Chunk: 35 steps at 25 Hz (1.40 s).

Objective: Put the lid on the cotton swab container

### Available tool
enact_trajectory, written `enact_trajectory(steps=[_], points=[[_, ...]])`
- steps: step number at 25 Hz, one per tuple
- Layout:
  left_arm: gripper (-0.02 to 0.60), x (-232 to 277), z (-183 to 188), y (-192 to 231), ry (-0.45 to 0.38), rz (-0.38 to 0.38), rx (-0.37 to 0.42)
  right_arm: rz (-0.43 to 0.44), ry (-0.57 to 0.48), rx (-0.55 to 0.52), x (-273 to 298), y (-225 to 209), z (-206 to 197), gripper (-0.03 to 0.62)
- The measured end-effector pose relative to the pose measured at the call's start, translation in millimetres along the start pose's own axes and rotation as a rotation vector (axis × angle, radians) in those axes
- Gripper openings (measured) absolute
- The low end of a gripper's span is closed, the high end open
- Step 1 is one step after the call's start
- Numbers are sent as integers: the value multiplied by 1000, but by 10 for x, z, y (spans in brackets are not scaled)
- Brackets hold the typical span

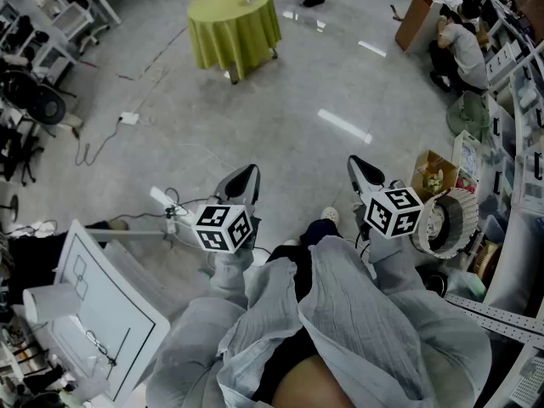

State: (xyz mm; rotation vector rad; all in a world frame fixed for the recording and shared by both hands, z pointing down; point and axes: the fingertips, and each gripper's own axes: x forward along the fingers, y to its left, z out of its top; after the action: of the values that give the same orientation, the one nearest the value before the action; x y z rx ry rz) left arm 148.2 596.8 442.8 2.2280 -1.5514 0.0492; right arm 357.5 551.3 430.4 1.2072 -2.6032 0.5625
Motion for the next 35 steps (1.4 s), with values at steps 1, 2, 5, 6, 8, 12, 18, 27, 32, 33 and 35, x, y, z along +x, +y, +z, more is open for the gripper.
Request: enact_trajectory(steps=[1, 2, 5, 6, 8, 12, 18, 27, 32, 33, 35], points=[[16, -8, 1, 9, 1, -2, 0, 1, 0, 1, 12, 9, 0, 2], [15, -16, 1, 16, 2, -3, 0, 2, 0, 2, 23, 17, 0, 2], [16, -47, 4, 38, 1, -6, 3, 1, -1, -1, 42, 38, 5, 2], [16, -61, 3, 48, -1, -4, 2, 1, -3, -3, 46, 47, 10, 2], [15, -93, -11, 69, -3, 3, -2, 4, -9, 1, 47, 63, 12, 2], [16, -116, -103, 84, 9, 11, -14, 2, -2, 34, 39, 65, -67, 2], [16, -128, -212, 224, 29, 33, -36, 16, 31, 47, 185, 72, -131, 2], [17, 264, 58, 670, 14, 74, -52, 72, 49, 40, 853, -17, 137, 2], [16, 690, 378, 963, 8, 83, -41, 76, 38, 46, 1317, -258, 462, 2], [16, 796, 454, 1005, 7, 84, -33, 78, 40, 38, 1412, -316, 533, 2], [15, 995, 590, 1081, 8, 88, -19, 84, 47, 29, 1596, -434, 658, 2]])
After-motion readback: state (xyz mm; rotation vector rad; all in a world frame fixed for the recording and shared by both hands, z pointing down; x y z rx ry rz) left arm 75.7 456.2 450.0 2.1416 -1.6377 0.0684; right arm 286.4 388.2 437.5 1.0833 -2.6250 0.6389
